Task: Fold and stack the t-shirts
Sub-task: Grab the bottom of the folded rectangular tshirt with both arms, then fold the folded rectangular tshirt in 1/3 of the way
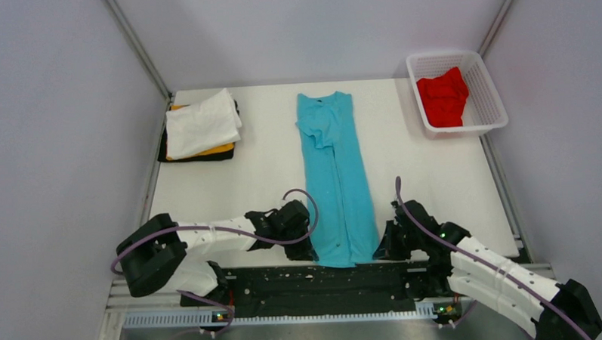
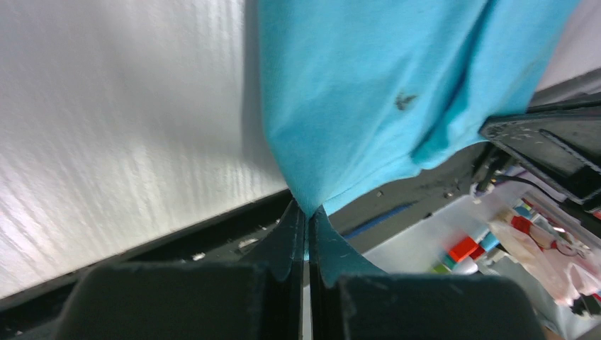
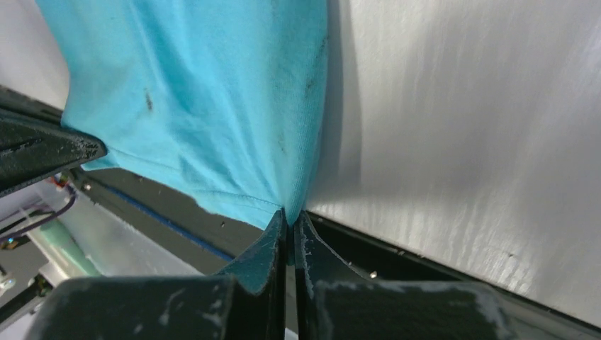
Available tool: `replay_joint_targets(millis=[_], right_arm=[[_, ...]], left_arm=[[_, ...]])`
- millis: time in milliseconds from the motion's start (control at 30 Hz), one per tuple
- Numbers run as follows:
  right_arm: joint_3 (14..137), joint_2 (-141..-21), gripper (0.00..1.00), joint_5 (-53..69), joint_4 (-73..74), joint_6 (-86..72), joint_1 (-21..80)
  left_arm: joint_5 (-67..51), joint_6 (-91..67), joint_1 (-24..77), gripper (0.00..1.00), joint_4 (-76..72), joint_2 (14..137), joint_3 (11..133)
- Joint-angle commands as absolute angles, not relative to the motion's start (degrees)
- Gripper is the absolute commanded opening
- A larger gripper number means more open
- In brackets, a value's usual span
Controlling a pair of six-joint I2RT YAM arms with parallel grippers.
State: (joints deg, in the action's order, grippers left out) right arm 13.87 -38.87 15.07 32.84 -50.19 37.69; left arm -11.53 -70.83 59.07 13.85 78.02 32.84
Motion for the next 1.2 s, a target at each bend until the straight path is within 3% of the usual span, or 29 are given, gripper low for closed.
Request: replay_joint_targets(millis=[0,100,300,733,1167], right_arm=[[16.9,-35.5,0.00,21.1,38.6,-51.2,37.5],[21.1,-38.4,0.00,19.6,36.4,-50.1,37.4],[34.5,-55.6,0.00,11.4,33.4,-42.7,35.8],[58.1,-81.6,0.00,10.7,26.9,-31.2,24.6],[67.1,-95.3,0.00,11.2,18.3,-30.9,18.1]], left_arm=[[-14.0,-73.2,59.4,0.00,9.9,75.2,33.4],[-16.0,-69.9,57.3,0.00,10.1,78.2,37.2],[-19.5,-63.5,45.4,0.00,13.0,83.3,45.2],[-21.4,-53.1,29.9,0.00,18.5,100.5,70.5],[-20.7,-47.8,22.9,0.00,23.2,111.9,84.0]])
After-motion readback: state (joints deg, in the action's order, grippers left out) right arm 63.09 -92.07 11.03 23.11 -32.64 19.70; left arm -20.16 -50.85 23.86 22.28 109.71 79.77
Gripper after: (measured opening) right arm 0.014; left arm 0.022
